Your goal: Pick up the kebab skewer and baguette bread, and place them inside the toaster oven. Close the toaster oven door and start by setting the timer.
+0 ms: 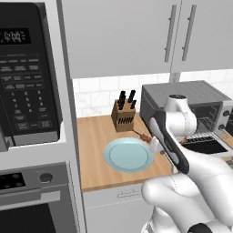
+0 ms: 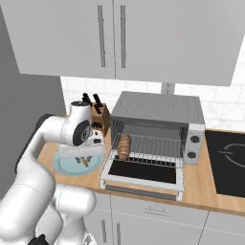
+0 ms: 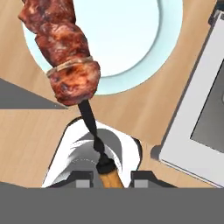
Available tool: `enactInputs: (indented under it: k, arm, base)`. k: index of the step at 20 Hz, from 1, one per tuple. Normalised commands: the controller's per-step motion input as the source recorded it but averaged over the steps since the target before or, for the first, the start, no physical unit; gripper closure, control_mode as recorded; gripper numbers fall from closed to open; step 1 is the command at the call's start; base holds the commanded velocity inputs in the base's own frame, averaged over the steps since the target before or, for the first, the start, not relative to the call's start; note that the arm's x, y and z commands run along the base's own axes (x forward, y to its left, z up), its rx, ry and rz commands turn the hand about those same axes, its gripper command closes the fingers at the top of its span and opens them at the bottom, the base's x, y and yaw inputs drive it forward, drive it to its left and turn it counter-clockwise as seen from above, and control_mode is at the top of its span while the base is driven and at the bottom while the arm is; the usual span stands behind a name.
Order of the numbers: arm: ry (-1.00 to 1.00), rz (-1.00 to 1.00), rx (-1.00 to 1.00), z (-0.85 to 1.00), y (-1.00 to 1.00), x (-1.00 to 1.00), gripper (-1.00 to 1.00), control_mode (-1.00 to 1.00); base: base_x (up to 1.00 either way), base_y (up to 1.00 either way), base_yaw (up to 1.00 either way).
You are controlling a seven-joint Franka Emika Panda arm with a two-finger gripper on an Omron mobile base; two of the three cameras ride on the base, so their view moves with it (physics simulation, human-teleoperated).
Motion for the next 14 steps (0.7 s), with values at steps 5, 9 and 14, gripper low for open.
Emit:
enactInputs:
  k: [5, 9, 14]
  arm:
    - [-0.03, -0.29, 0.0, 0.63, -0.98, -0.37, 1.0, -1.0]
    - [-0.07, -0.28, 0.0, 0.46, -0.98, 0.04, 1.0, -1.0]
    - [0.0, -0.22, 0.0, 0.28, -0.9, 0.43, 1.0, -1.0]
  base:
    - [0.0, 0.0, 0.0]
    - [0.0, 0.0, 0.0]
    - [0.0, 0.0, 0.0]
